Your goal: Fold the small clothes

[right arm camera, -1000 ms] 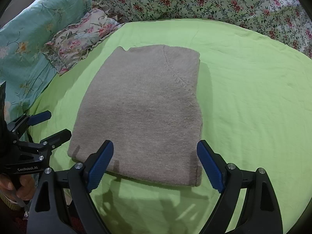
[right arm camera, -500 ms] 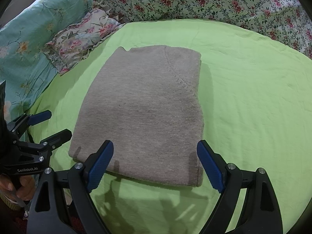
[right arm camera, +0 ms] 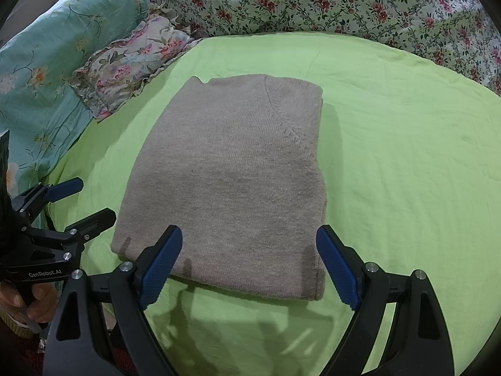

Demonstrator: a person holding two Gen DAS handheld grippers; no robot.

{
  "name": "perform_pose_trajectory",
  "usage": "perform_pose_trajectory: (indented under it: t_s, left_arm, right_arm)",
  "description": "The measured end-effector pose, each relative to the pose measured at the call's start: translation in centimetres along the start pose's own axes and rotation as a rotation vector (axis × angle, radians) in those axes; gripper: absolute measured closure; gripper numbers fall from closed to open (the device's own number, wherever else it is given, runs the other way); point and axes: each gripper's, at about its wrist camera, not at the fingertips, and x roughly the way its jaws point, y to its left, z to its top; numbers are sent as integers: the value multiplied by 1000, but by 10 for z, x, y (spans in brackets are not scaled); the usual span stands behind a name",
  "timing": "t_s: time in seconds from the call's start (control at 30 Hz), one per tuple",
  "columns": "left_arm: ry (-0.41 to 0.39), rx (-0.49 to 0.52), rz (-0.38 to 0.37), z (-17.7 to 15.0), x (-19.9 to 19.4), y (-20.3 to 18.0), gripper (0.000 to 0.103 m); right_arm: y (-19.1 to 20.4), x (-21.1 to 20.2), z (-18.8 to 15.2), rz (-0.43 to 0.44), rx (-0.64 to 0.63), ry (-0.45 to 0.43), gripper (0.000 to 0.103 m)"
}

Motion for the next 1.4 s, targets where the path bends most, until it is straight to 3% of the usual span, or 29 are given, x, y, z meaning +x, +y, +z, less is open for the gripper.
perform_pose_trajectory:
  t_s: [1.4]
  left_arm:
    - [7,-3,-5,-1,1,-1,9]
  right_arm:
    - [1,-2,1,4,-3,2,15]
